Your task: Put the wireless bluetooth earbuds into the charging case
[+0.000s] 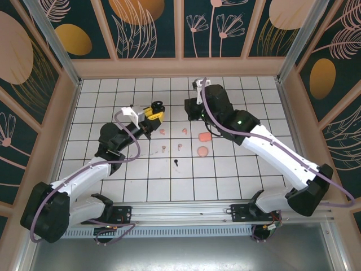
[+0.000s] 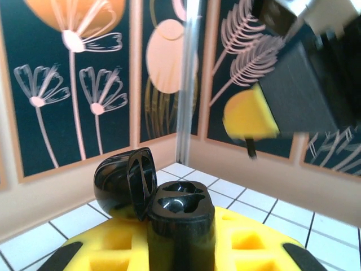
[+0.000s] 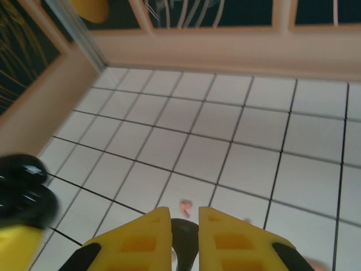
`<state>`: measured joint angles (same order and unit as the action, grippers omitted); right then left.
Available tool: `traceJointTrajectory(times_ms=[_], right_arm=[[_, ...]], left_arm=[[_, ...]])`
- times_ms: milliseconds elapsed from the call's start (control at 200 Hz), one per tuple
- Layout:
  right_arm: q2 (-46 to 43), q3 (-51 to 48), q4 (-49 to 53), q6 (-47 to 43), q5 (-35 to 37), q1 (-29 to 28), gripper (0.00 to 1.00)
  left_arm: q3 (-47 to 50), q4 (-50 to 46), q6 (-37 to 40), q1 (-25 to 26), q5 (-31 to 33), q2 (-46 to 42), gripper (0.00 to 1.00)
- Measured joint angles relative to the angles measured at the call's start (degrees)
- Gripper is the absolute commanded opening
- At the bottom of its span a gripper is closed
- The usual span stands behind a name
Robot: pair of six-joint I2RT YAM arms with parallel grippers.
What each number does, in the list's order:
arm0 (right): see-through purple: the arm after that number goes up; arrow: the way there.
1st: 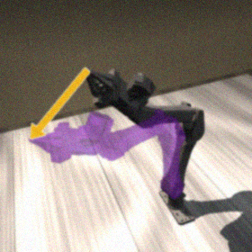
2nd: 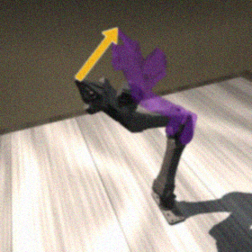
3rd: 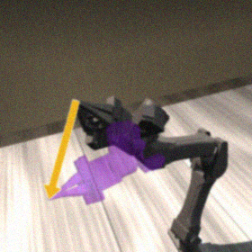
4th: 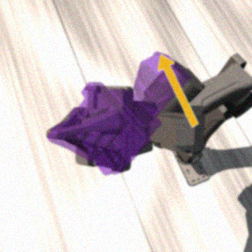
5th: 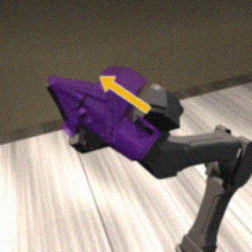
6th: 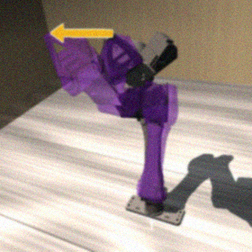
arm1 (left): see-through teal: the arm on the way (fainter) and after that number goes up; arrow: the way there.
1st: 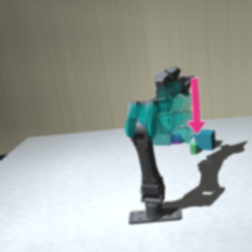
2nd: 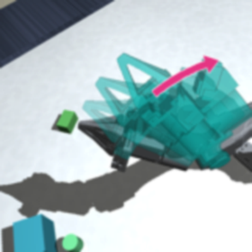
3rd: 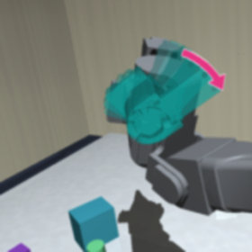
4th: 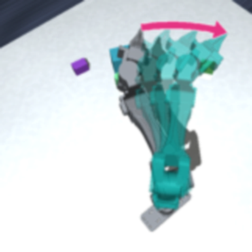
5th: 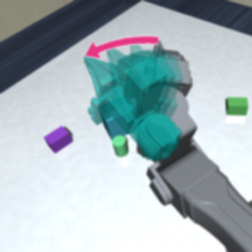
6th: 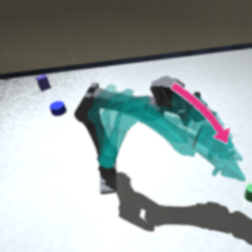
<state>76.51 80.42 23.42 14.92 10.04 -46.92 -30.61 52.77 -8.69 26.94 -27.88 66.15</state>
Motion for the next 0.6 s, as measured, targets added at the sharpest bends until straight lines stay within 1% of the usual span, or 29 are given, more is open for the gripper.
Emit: traceJointTrajectory(times_ms=[155,330,475,601], right_arm=[[-1.3,-0.2,-4.5,-5.4,-4.2,0.1,0.14],[-3.2,-2.8,-9.2,-9.7,-11.6,0.1,0.14],[-4.4,-4.4,-12.0,-10.6,-16.9,0.1,0.14],[-5.2,-5.6,-14.1,-10.5,-19.2,0.1,0.14]], left_arm=[[0.0,1.0,4.0,0.9,-4.3,0.8,0.00],[-0.4,0.9,6.7,1.6,-8.3,1.4,0.00],[-2.5,0.8,7.7,2.5,-11.2,1.6,0.00],[-4.4,0.8,7.9,3.3,-13.3,2.1,0.00]])
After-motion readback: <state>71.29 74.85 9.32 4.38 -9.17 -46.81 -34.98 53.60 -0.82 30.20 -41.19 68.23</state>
